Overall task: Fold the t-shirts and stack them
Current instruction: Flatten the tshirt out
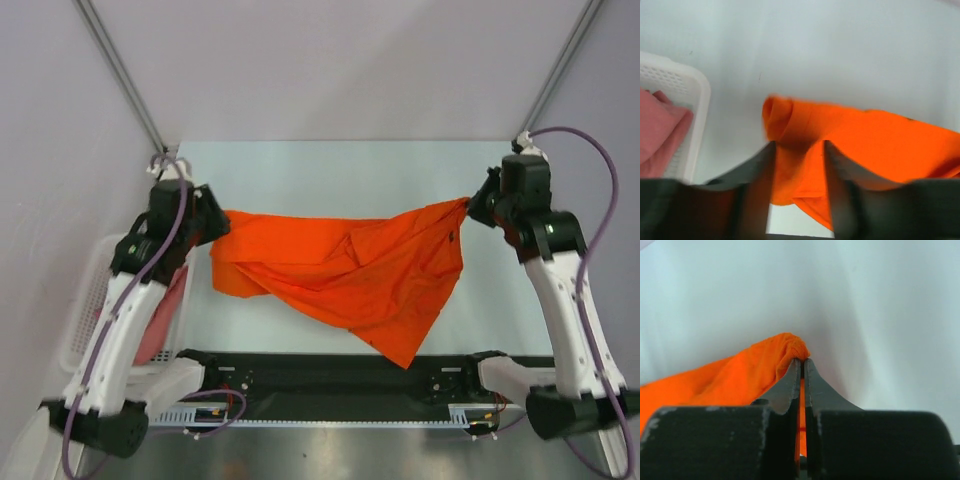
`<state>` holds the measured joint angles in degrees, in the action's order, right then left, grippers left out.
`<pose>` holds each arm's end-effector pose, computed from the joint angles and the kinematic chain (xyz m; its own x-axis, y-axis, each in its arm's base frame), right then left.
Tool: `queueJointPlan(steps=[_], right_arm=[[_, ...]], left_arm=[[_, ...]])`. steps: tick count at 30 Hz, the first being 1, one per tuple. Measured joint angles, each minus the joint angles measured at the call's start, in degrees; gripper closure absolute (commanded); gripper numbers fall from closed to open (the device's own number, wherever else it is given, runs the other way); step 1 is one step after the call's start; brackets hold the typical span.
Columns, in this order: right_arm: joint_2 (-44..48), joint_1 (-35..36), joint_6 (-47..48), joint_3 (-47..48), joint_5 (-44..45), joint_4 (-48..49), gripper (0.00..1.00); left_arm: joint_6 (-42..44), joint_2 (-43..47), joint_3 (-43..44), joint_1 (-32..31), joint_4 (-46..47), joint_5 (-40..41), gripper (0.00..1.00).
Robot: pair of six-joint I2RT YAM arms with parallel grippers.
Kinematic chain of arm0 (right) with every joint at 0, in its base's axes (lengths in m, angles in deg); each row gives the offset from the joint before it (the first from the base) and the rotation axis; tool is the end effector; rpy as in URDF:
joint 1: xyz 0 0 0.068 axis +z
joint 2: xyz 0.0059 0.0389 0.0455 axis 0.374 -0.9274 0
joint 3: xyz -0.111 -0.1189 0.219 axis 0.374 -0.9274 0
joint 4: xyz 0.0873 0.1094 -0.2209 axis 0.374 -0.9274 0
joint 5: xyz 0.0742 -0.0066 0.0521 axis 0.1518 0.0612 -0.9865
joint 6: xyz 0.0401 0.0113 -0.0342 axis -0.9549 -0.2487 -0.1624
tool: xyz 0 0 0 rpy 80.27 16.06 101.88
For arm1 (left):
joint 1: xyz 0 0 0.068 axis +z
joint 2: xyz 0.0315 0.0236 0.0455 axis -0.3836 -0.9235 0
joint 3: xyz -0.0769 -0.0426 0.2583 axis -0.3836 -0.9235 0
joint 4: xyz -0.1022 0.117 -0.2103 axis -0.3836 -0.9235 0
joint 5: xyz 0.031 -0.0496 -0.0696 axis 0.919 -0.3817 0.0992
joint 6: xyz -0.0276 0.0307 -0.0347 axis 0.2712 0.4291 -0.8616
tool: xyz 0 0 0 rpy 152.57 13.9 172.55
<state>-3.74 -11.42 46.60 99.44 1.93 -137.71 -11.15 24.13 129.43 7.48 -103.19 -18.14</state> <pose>0.1847 0.0286 0.4261 -0.4973 0.3463 -0.7955 0.1880 0.9381 0.2908 0.1691 -0.0380 0.3924 -0.5177 -0.3385 -0.7858 -0.1752 0.9409 -0.2899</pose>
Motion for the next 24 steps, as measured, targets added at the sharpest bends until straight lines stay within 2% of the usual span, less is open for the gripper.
queueJointPlan(steps=[3, 7, 10, 13, 14, 17, 20, 24], right_arm=[[-11.6, -5.1, -0.4, 0.9, -1.0, 4.3, 1.0], [-30.3, -10.2, -0.5, 4.2, -2.3, 9.6, 1.0], [-45.9, -13.0, 0.8, 12.6, -2.6, 8.5, 0.99], [-57.4, -15.4, 2.8, 22.0, -3.0, 6.1, 0.77], [-59.2, -16.0, 3.7, 23.2, -2.8, 5.2, 0.6], [-59.2, -16.9, 5.8, 22.8, -1.3, 2.3, 0.45], [-55.3, -16.2, 6.6, 20.0, -1.0, 1.9, 0.42], [-45.3, -11.9, 6.5, 11.4, -2.0, 1.6, 0.41]], left_arm=[[0.0, -10.8, 1.8, 0.4, 2.6, -0.8, 0.3], [0.4, -29.4, 9.7, 0.5, 3.5, -2.2, 0.28], [1.2, -35.0, 12.2, 0.5, 3.6, -3.6, 0.28], [1.8, -33.0, 10.4, 0.5, 4.2, -6.4, 0.3], [1.8, -31.6, 8.5, 0.5, 5.0, -8.0, 0.3], [1.9, -28.3, 1.0, 0.5, 7.4, -13.5, 0.34], [1.6, -28.8, -4.5, 0.0, 7.9, -17.5, 0.35], [-1.5, -28.0, -11.0, -2.0, 8.2, -18.1, 0.42]])
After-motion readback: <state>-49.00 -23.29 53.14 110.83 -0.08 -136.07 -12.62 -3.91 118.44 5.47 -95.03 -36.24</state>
